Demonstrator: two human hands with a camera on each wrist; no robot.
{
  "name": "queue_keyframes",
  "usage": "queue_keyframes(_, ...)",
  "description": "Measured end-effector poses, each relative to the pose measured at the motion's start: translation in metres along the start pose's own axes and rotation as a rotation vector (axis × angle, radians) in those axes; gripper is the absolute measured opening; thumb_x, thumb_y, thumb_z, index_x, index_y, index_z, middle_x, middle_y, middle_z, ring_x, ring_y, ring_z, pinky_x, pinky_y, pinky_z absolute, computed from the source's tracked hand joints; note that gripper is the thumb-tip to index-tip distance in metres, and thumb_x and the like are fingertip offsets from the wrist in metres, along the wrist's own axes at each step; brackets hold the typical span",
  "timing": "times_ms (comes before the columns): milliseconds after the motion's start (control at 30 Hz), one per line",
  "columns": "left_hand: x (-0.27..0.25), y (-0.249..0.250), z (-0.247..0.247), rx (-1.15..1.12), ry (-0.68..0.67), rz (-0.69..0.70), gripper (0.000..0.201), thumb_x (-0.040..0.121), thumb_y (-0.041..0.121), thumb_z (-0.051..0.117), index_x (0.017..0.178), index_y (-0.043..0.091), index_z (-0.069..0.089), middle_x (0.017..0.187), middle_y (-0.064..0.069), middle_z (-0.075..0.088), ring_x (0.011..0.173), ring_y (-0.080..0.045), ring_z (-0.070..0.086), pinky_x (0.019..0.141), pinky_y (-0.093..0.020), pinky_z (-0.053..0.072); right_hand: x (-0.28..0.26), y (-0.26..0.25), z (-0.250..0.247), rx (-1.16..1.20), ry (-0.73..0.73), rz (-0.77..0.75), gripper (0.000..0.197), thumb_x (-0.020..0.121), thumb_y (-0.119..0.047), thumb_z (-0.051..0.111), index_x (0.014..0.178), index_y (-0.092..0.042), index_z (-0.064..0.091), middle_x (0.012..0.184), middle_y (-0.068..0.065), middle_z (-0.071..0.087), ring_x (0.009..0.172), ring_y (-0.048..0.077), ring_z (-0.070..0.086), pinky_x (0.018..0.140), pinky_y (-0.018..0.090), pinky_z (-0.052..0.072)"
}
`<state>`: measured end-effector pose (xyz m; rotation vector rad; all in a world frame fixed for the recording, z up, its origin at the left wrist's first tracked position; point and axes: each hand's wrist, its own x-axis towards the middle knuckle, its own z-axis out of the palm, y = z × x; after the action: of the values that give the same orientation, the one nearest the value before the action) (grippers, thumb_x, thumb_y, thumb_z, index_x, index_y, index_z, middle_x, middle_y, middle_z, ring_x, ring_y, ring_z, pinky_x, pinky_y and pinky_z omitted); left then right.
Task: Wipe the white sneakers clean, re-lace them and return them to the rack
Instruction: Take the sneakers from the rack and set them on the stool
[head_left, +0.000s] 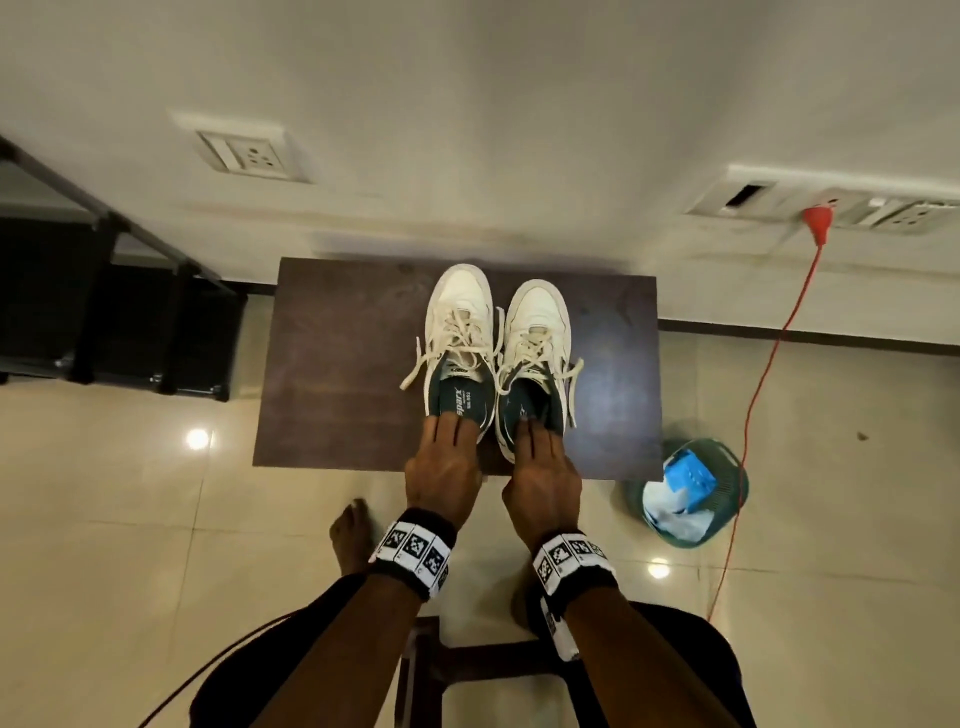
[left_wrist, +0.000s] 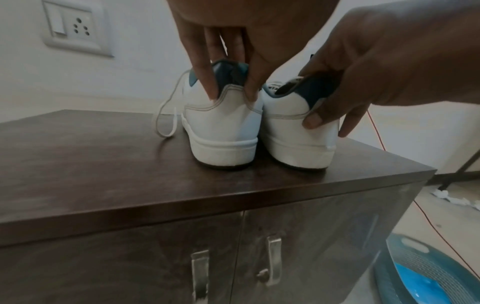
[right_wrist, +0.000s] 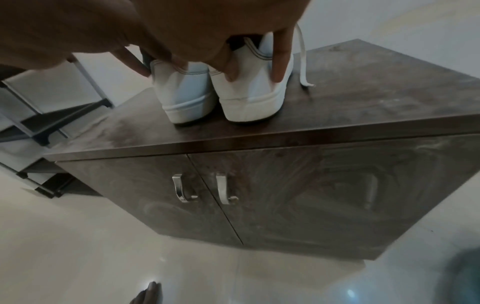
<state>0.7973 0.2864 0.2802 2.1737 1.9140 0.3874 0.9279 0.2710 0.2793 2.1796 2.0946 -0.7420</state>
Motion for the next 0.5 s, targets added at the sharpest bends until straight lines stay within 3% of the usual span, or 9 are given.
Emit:
queue_keyframes(100, -0.001, 0.004, 0.008, -0.007, 0.091, -0.021, 0.014, 0.078, 0.003, 0.073, 0.087, 0.011, 0.064, 0.087, -0.009, 0.058, 0.08, -0.028, 0.054, 0.044, -0.033, 0.043, 0.001, 0.0, 0.009, 0.034, 0.075, 0.017, 0.073, 0.058, -0.001, 0.074, 0.129, 0.001, 0.06, 0.119, 0.019, 0.065, 0.105, 0.034, 0.066, 0.075, 0.039, 0.059)
queue_keyframes(233, -0.003, 0.006, 0.015, -0.014, 0.156, -0.042, 0.013, 0.079, 0.006, 0.074, 0.088, 0.01, 0.065, 0.087, -0.01, 0.057, 0.081, -0.028, 0.054, 0.046, -0.033, 0.045, 0.002, 0.004, 0.019, 0.038, 0.144, -0.023, 0.075, 0.058, -0.004, 0.077, 0.13, 0.001, 0.06, 0.122, 0.018, 0.065, 0.106, 0.033, 0.065, 0.078, 0.038, 0.06)
queue_keyframes(333, -0.004, 0.008, 0.018, -0.014, 0.174, -0.056, 0.004, 0.086, 0.011, 0.067, 0.089, 0.009, 0.064, 0.089, -0.01, 0.057, 0.083, -0.028, 0.054, 0.046, -0.034, 0.045, 0.002, 0.006, 0.021, 0.021, 0.161, -0.034, 0.074, 0.059, -0.009, 0.078, 0.13, -0.001, 0.059, 0.122, 0.016, 0.063, 0.106, 0.032, 0.065, 0.076, 0.035, 0.059)
queue_keyframes(500, -0.006, 0.016, 0.012, -0.056, 0.135, -0.107, 0.019, 0.091, 0.023, 0.049, 0.09, 0.011, 0.064, 0.091, -0.009, 0.056, 0.086, -0.028, 0.054, 0.045, -0.034, 0.045, 0.0, 0.006, 0.018, -0.008, 0.171, -0.074, 0.075, 0.057, -0.02, 0.083, 0.126, -0.003, 0.06, 0.118, 0.015, 0.063, 0.101, 0.03, 0.064, 0.072, 0.034, 0.058)
